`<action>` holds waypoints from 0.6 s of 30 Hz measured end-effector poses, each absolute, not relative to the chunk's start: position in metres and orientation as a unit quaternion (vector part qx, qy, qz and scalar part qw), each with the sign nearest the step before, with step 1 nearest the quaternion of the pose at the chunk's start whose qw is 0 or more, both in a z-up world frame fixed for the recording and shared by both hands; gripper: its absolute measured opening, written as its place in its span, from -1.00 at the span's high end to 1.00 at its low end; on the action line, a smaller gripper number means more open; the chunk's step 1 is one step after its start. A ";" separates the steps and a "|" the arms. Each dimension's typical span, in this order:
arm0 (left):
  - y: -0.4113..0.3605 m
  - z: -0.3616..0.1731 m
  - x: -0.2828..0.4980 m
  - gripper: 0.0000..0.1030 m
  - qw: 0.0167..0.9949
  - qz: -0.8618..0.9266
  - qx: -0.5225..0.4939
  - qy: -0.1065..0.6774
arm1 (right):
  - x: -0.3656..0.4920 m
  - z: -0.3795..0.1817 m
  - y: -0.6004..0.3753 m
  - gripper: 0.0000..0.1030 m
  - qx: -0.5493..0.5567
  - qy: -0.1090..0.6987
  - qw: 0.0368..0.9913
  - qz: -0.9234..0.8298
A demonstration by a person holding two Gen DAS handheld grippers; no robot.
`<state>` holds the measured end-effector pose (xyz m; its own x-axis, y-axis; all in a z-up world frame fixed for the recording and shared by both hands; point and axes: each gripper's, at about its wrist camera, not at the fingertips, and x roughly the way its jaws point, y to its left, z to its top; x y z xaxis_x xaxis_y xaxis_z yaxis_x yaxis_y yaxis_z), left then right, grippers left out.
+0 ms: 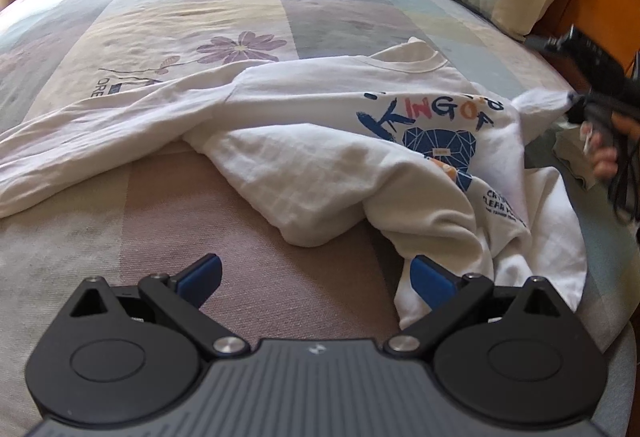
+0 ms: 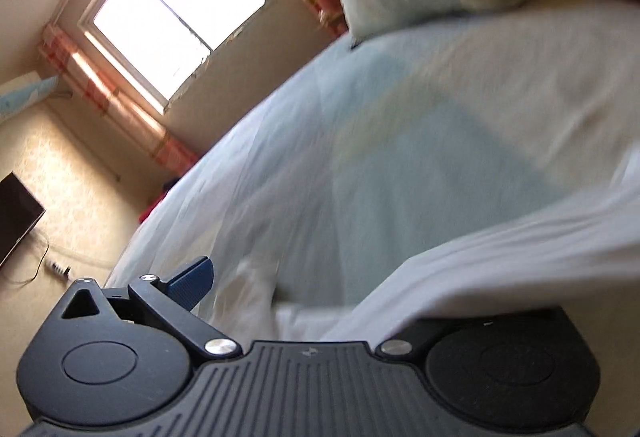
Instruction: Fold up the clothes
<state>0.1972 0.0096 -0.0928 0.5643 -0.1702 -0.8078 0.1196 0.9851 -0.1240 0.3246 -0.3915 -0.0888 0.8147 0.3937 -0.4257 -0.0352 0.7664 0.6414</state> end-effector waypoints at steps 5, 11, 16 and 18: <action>0.004 -0.093 0.196 -0.94 0.883 -0.088 -0.021 0.461 | 0.330 -0.085 -0.405 -1.00 0.331 0.323 0.880 0.106; 0.000 -0.094 0.196 -0.94 0.883 -0.091 -0.018 0.461 | 0.291 -0.121 -0.364 -1.00 0.370 0.386 0.830 0.155; 0.000 -0.094 0.192 -0.94 0.882 -0.093 -0.021 0.462 | 0.278 -0.130 -0.326 -1.00 0.347 0.368 0.847 0.166; 0.002 -0.094 0.191 -0.94 0.882 -0.093 -0.023 0.461 | 0.286 -0.133 -0.328 -1.00 0.364 0.352 0.846 0.166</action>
